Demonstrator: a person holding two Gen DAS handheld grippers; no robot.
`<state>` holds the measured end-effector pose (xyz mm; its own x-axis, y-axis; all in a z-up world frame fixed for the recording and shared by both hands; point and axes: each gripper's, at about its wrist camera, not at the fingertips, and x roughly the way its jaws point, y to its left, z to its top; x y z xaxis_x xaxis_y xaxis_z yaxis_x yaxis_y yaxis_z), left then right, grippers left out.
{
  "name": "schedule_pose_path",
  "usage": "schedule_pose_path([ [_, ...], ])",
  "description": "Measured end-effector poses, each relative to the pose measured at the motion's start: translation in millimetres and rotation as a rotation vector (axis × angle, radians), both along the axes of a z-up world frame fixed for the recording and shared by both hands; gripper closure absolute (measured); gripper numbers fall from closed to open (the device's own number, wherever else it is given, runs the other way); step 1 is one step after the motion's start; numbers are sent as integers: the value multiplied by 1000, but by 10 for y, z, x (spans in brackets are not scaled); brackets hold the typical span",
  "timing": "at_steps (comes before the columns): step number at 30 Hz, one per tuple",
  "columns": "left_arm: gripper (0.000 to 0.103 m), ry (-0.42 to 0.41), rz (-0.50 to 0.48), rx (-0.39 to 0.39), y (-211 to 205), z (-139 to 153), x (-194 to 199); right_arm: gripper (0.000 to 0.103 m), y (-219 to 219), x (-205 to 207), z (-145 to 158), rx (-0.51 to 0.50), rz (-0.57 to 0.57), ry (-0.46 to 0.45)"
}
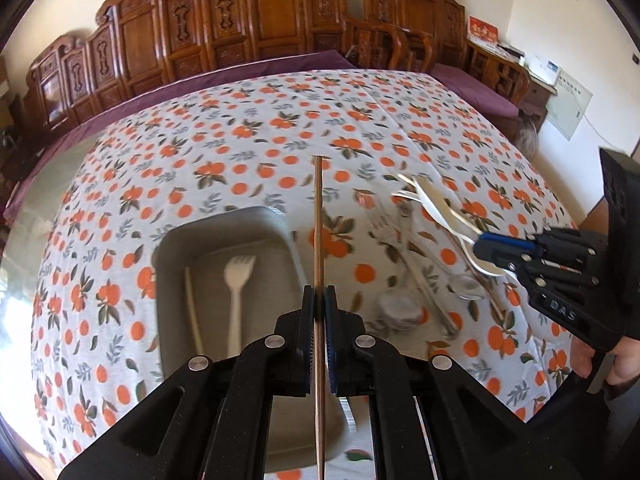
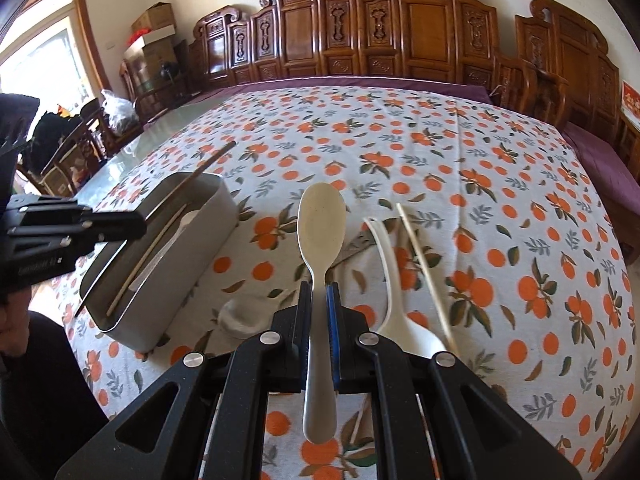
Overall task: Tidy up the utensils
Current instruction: 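Carry the chopstick into the grey tray and open the left tool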
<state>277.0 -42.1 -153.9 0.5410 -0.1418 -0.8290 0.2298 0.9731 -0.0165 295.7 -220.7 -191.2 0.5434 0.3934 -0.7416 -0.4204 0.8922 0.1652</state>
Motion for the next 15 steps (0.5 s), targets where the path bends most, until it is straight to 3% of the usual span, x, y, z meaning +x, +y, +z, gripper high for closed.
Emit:
schedule_pose_path([
  [15, 99, 22, 35, -4, 476, -398, 50, 93, 213, 71, -53, -22, 18, 6],
])
